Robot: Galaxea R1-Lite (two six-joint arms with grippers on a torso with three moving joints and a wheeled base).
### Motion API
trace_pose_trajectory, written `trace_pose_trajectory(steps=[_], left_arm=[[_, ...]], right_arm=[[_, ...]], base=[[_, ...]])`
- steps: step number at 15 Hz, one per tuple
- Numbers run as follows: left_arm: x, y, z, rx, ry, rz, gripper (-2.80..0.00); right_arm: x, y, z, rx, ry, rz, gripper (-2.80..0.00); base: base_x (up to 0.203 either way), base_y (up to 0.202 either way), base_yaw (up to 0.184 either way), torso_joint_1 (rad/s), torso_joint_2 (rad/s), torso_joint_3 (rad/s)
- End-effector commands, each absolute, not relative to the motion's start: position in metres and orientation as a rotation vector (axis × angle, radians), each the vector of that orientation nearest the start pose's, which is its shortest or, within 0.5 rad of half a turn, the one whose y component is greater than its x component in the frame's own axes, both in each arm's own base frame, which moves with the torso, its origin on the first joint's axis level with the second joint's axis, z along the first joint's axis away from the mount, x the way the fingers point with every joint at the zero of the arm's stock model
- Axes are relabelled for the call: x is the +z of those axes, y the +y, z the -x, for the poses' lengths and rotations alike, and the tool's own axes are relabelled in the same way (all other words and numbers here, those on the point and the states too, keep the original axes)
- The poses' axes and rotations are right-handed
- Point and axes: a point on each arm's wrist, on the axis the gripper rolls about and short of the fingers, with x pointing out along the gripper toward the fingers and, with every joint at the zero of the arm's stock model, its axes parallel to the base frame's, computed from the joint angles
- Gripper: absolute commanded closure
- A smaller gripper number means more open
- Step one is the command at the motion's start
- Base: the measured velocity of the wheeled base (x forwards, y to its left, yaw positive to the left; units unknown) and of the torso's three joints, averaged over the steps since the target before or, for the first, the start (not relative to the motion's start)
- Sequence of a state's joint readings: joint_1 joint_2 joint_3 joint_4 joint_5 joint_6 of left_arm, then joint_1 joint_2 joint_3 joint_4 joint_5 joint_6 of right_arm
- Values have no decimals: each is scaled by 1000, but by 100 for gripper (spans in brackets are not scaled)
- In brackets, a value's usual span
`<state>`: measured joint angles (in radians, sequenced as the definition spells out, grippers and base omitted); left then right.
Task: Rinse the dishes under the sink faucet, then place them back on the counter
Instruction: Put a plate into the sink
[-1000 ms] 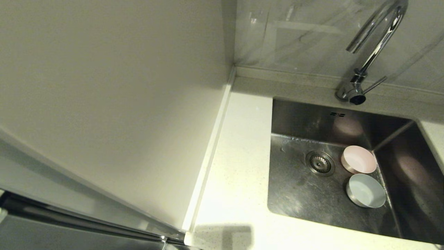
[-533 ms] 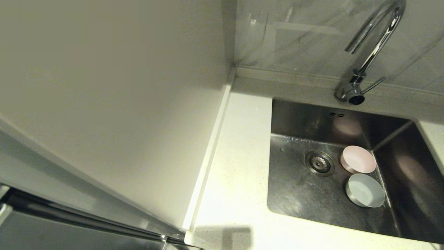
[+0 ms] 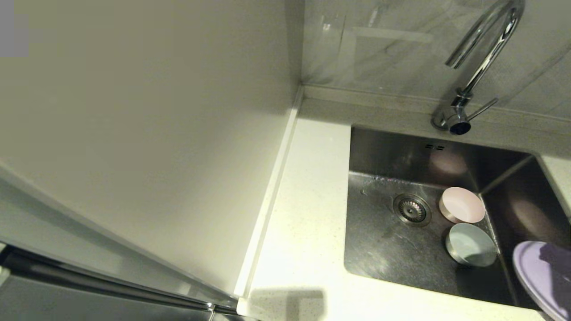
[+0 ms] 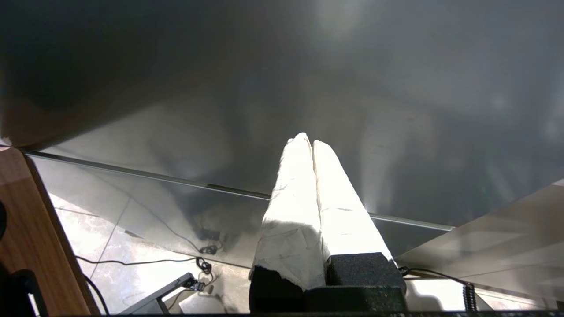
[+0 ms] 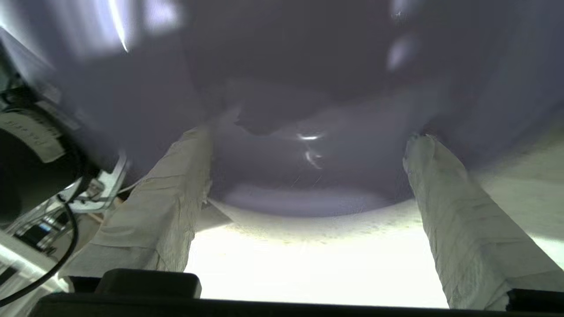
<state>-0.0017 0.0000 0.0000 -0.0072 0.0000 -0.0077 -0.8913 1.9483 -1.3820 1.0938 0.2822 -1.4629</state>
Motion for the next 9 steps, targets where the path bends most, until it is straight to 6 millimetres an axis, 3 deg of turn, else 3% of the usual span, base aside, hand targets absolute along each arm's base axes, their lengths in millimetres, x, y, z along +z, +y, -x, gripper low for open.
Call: trace_pose_trajectory(steps=[1, 9], left_arm=[[75, 0, 23, -2, -5, 8, 0], [75, 0, 23, -2, -5, 8, 0]], right_arm=[[151, -224, -188, 563, 1286, 290, -280], [159, -228, -187, 531, 1258, 304, -280]], base=[[0, 0, 0, 0, 0, 0], [0, 0, 0, 0, 0, 0]])
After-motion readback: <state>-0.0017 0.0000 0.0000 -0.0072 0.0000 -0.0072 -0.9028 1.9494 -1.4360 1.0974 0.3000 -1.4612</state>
